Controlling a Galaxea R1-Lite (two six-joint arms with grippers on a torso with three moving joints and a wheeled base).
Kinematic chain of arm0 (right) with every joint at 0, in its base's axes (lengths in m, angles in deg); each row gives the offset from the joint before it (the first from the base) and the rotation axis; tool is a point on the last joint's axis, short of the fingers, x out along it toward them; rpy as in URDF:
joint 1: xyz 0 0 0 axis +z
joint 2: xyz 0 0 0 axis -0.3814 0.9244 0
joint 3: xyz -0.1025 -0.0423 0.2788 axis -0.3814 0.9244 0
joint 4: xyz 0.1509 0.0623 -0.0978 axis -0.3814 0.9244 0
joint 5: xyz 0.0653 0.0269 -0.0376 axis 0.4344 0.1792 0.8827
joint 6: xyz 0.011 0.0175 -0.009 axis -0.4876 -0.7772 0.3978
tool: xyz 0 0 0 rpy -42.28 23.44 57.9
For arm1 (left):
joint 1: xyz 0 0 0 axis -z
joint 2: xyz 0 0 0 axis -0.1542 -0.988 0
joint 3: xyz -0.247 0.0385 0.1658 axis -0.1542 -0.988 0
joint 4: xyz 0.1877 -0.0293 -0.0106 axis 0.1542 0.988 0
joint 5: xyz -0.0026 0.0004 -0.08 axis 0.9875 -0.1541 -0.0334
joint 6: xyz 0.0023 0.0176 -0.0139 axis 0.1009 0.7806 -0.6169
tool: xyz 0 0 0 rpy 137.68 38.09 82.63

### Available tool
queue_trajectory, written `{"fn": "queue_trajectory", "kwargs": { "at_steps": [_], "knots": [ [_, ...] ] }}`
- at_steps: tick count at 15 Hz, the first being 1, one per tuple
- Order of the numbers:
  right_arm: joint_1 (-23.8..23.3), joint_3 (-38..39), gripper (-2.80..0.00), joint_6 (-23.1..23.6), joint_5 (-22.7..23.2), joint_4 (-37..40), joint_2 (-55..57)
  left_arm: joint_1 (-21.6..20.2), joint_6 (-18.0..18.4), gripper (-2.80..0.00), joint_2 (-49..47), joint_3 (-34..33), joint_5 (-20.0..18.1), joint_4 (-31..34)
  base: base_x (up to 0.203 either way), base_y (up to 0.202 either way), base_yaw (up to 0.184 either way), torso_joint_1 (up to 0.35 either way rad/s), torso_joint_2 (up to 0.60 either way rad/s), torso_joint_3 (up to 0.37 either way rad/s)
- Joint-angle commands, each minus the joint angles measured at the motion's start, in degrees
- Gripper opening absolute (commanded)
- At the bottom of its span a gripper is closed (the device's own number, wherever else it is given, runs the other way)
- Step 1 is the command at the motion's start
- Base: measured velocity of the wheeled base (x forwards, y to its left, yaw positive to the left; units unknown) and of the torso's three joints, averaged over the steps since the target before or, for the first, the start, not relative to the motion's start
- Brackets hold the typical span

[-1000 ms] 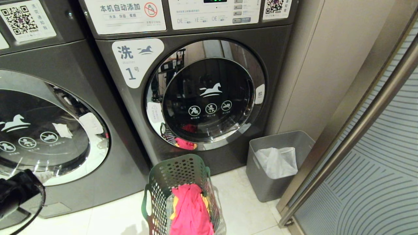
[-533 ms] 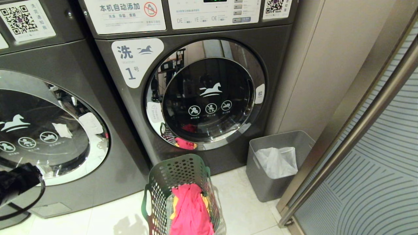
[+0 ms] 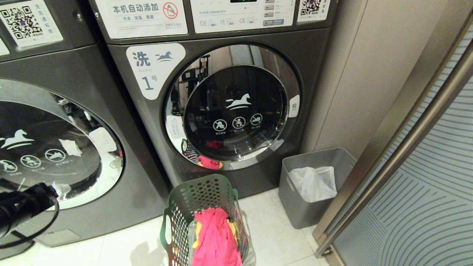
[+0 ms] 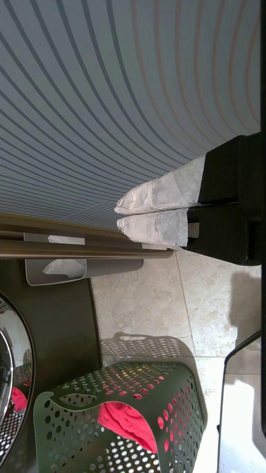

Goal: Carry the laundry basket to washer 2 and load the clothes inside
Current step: Open the lid of the washing machine

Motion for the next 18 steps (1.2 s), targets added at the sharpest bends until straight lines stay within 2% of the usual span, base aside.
{"fn": "queue_trajectory", "kwargs": {
  "at_steps": [1, 4, 5, 10, 13, 18],
  "knots": [
    [0.00, 0.01, -2.80, 0.02, 0.04, 0.06, -0.01, -0.20, 3.48, 0.00, -4.78, 0.25, -1.88, -8.46, 0.000, 0.000, 0.000, 0.000, 0.00, 0.000],
    [0.00, 0.01, -2.80, 0.02, 0.04, 0.06, -0.01, -0.96, 12.18, 0.00, -8.90, 0.30, -7.67, -16.96, 0.000, 0.000, 0.000, 0.000, 0.00, 0.000],
    [0.00, 0.01, -2.80, 0.02, 0.04, 0.06, -0.01, -0.90, 13.72, 0.00, -9.38, 0.63, -9.13, -18.32, 0.000, 0.000, 0.000, 0.000, 0.00, 0.000],
    [0.00, 0.01, -2.80, 0.02, 0.04, 0.06, -0.01, -0.81, 14.78, 0.00, -9.55, 2.22, -12.56, -18.51, 0.000, 0.000, 0.000, 0.000, 0.00, 0.000],
    [0.00, 0.01, -2.80, 0.02, 0.04, 0.06, -0.01, -0.81, 16.37, 0.00, -9.03, 2.30, -12.39, -18.51, 0.000, 0.000, 0.000, 0.000, 0.00, 0.000],
    [0.00, 0.01, -2.80, 0.02, 0.04, 0.06, -0.01, -0.90, 16.28, 0.00, -8.71, 1.72, -12.30, -18.54, 0.000, 0.000, 0.000, 0.000, 0.00, 0.000]
  ]
}}
